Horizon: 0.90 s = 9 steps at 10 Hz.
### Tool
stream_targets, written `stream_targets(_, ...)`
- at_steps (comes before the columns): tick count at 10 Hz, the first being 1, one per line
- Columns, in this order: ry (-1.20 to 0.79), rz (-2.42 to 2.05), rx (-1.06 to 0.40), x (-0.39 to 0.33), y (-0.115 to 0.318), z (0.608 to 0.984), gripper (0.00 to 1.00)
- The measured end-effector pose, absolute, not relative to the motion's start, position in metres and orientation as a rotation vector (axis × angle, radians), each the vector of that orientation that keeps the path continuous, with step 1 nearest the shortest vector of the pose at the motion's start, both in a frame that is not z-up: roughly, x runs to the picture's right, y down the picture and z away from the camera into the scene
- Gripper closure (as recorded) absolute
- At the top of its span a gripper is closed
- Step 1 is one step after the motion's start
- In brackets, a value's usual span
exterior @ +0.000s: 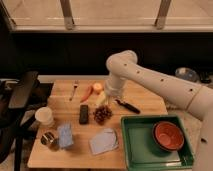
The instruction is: Place sponge in tray
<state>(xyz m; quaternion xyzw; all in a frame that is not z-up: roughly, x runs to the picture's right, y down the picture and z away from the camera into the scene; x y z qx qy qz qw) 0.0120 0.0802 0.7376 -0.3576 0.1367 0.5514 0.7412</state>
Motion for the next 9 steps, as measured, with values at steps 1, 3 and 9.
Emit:
stream_targets(1, 0.299, 1.204, -0.782, 0.01, 0.081, 0.737, 0.22)
stream_targets(3, 0.3, 1.205, -0.782, 0.011, 0.081, 0.737, 0.22)
stream_targets(9, 0.271, 1.186, -0.827, -0.01, 0.088, 0.734, 0.22)
